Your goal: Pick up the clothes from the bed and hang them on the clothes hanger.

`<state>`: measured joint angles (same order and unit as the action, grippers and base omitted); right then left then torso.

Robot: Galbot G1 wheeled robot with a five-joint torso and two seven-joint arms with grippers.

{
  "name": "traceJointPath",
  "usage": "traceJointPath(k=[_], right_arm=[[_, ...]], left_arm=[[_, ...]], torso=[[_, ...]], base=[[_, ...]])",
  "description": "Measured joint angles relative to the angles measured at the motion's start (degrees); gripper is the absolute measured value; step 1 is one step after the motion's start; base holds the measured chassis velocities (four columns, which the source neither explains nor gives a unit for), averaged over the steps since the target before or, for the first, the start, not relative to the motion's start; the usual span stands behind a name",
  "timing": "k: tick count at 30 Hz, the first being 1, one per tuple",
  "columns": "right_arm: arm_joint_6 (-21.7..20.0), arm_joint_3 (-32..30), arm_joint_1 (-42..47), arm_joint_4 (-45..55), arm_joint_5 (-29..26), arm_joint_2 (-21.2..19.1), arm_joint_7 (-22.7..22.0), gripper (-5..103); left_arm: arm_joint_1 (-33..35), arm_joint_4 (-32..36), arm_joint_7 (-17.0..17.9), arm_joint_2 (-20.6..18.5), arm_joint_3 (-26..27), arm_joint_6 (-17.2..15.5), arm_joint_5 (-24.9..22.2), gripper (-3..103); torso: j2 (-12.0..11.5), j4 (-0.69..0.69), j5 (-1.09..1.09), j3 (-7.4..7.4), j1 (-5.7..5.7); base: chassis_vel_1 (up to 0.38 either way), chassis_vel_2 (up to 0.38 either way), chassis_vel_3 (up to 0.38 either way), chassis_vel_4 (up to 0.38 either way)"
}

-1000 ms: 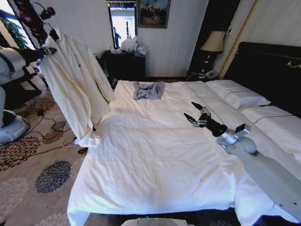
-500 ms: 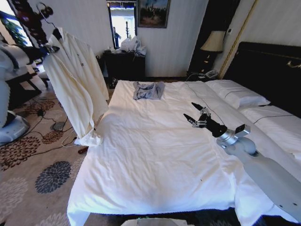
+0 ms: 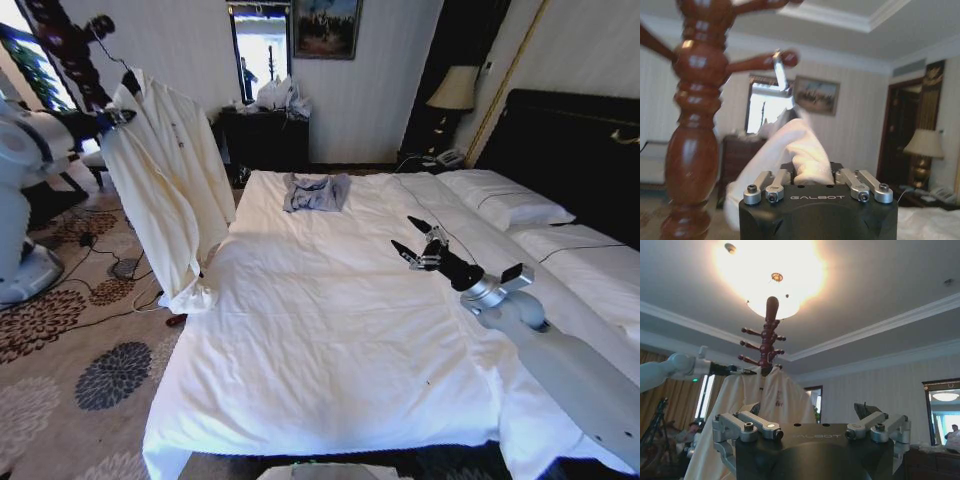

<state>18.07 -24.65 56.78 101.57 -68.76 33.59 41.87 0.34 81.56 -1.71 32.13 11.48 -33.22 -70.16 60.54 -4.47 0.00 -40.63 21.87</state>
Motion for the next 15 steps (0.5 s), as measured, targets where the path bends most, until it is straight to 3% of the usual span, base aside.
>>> traceJointPath(k=[3, 6, 7, 9, 11, 12, 13, 15], right_arm=[[-0.05, -0.26, -0.09, 0.07, -0.22, 0.25, -0.15, 100], [-0.06, -0.36, 0.02, 0.24, -0.23, 0.38, -0.15, 100], [-0.07, -0.46, 0.19, 0.39, -0.16, 0.55, -0.15, 100], [-0.07, -0.52, 0.26, 0.43, -0.14, 0.61, -0.14, 100], [-0.07, -0.59, 0.43, 0.53, -0.1, 0.69, -0.13, 100], [-0.07, -0.68, 0.54, 0.61, -0.05, 0.75, -0.11, 100], [-0.07, -0.91, 0.76, 0.75, -0.02, 0.87, -0.09, 100], [-0.07, -1.1, 0.93, 0.88, -0.01, 0.97, -0.09, 100]], left_arm=[[3.25, 4.48, 0.05, -1.98, 1.96, 5.5, -0.55, 50], [5.64, 6.76, 0.03, -3.07, 3.74, 8.22, -0.61, 56], [8.92, 9.56, 0.02, -4.23, 6.73, 10.06, -0.95, 66], [10.45, 10.68, -0.01, -4.74, 8.17, 10.58, -1.13, 66], [13.73, 12.82, 0.03, -5.54, 11.16, 11.25, -1.35, 77], [15.86, 14.31, 0.04, -5.94, 13.07, 11.37, -1.41, 77], [18.48, 16.37, 0.09, -6.54, 15.28, 11.37, -1.45, 88], [20.06, 17.84, 0.25, -6.81, 16.64, 11.16, -1.72, 88]], torso=[[0.0, 0.01, 0.0, 0.0, 0.01], [0.0, 0.01, 0.01, 0.0, 0.0], [0.0, 0.01, 0.0, 0.01, 0.0], [0.0, 0.02, 0.0, 0.01, 0.0], [0.0, 0.04, 0.0, 0.01, 0.0], [0.01, 0.03, -0.02, 0.01, 0.0], [0.0, 0.03, -0.02, 0.0, 0.0], [0.01, 0.03, -0.01, 0.0, 0.0]], base=[[0.0, 0.0, 0.0, 0.0], [0.0, 0.0, 0.0, 0.0], [0.0, 0.0, 0.0, 0.0], [0.0, 0.0, 0.0, 0.0], [0.0, 0.0, 0.0, 0.0], [0.0, 0.0, 0.0, 0.0], [0.0, 0.0, 0.0, 0.0], [0.0, 0.0, 0.0, 0.0]])
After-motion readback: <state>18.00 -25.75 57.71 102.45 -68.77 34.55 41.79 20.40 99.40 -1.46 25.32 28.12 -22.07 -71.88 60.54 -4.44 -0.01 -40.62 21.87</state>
